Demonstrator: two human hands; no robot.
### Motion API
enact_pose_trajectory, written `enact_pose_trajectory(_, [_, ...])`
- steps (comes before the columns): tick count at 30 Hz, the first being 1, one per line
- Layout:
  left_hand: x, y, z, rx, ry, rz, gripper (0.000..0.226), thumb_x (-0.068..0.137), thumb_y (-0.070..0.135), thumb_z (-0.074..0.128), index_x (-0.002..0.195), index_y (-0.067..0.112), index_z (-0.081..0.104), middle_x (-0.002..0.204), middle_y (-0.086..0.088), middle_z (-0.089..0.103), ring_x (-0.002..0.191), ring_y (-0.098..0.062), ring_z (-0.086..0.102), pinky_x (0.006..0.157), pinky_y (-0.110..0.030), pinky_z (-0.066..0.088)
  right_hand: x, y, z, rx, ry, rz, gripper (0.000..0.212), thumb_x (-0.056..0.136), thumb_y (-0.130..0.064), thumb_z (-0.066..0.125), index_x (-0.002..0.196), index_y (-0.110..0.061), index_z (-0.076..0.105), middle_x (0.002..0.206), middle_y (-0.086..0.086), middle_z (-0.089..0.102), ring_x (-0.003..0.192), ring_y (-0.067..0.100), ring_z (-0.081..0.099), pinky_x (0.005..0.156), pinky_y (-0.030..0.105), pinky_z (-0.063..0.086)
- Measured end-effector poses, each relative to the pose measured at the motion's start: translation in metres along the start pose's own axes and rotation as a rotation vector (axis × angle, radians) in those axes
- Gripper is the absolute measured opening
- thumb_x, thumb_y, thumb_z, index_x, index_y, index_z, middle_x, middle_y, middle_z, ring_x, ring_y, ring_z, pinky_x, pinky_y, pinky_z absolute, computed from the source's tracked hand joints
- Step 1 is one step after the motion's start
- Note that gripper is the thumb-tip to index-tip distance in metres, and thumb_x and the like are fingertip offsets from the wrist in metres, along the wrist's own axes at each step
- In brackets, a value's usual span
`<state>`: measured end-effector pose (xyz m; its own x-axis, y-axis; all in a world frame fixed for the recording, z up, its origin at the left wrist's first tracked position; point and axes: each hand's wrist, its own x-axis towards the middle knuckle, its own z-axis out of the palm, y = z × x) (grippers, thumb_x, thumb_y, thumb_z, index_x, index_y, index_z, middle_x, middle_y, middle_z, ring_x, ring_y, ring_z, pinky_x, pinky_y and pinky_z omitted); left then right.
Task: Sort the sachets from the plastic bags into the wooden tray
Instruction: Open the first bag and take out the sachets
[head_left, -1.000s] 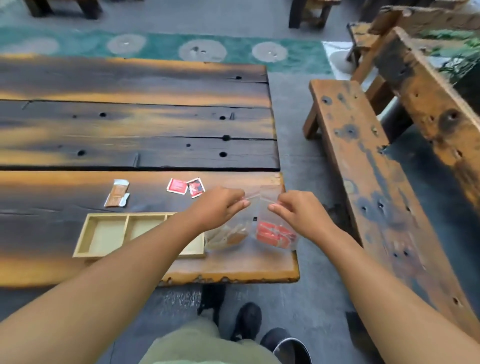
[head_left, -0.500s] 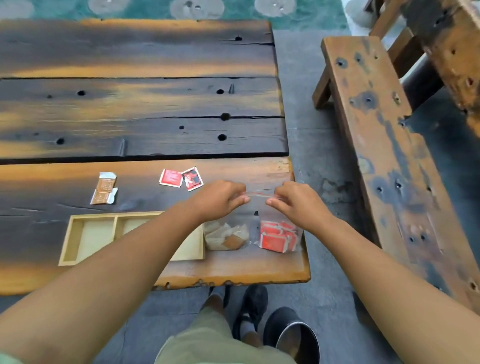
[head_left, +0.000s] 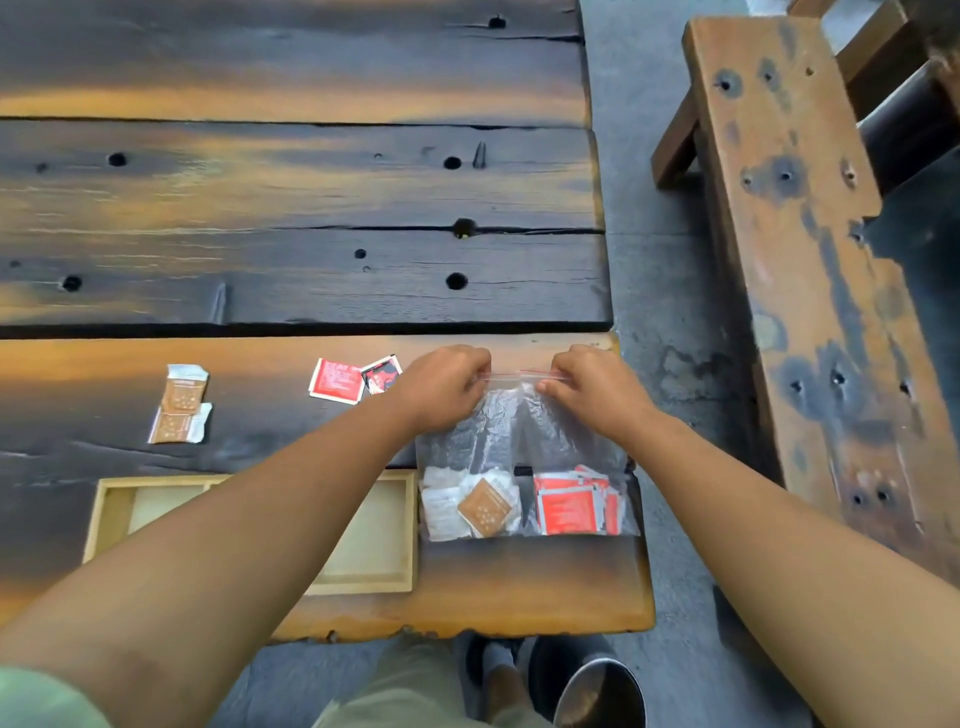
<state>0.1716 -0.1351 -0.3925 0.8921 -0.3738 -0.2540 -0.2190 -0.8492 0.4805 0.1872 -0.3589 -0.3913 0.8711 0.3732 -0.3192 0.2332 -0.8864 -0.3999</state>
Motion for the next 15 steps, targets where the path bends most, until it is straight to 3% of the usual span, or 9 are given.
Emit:
enact_pose_trajectory(11, [0.020, -0.026, 0.017, -0.019, -0.064, -0.066, 0.013, 0.092, 0.019, 0.054, 0.100, 0.010, 0.061, 0.102, -0.010, 0.064, 0.096, -0.027, 0.057, 0.078, -0.035, 0.044, 0.031, 0.013, 0.020, -0.027, -0.057, 0.053, 0.031, 0.088, -0.042, 0.065, 0.074, -0.020, 0.049, 0.080, -0.001, 0.049, 0.075, 0.020, 0.047, 0.067, 0.032, 0.035])
enact_pose_trajectory(15, [0.017, -0.026, 0.014, -0.051, -0.051, -0.083, 0.015, 0.090, 0.018, 0.054, 0.102, 0.012, 0.061, 0.103, -0.007, 0.064, 0.096, -0.025, 0.057, 0.080, -0.036, 0.046, 0.032, 0.008, 0.018, -0.014, -0.062, 0.045, 0.026, 0.086, -0.041, 0.067, 0.080, -0.024, 0.048, 0.088, -0.003, 0.047, 0.084, 0.022, 0.050, 0.071, 0.034, 0.040])
